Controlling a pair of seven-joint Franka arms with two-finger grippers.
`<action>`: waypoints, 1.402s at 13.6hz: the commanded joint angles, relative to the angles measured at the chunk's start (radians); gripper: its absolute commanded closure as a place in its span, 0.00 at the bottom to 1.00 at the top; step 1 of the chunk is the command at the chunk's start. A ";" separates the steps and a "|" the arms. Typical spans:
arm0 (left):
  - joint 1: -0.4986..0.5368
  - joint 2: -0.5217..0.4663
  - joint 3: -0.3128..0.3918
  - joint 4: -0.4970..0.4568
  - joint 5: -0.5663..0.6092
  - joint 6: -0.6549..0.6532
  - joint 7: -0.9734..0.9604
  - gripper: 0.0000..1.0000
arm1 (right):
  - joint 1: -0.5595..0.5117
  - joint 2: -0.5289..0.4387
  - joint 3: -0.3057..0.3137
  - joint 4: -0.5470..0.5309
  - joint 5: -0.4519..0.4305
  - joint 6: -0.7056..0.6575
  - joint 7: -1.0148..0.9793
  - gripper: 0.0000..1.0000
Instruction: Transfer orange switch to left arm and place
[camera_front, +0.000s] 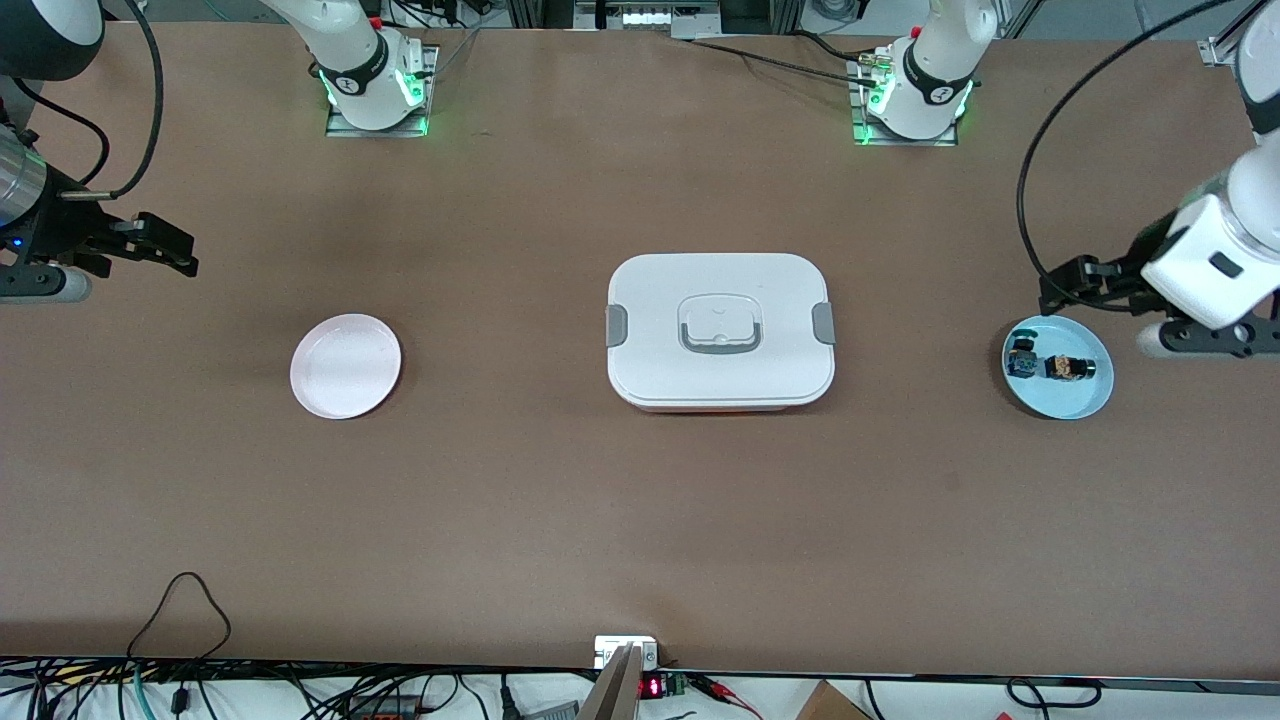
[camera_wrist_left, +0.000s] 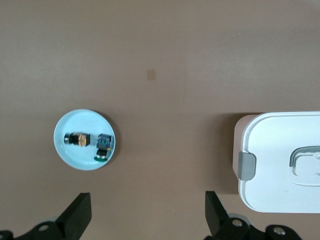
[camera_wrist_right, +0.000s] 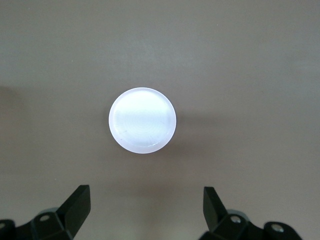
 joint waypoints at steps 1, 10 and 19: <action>-0.030 -0.174 0.063 -0.229 -0.026 0.101 -0.024 0.00 | -0.007 -0.009 0.004 0.007 0.012 -0.017 -0.015 0.00; -0.015 -0.179 0.101 -0.254 -0.106 0.124 0.076 0.00 | -0.007 -0.009 0.004 0.007 0.012 -0.017 -0.015 0.00; -0.026 -0.189 0.115 -0.263 -0.099 0.109 0.071 0.00 | -0.007 -0.009 0.004 0.007 0.012 -0.017 -0.017 0.00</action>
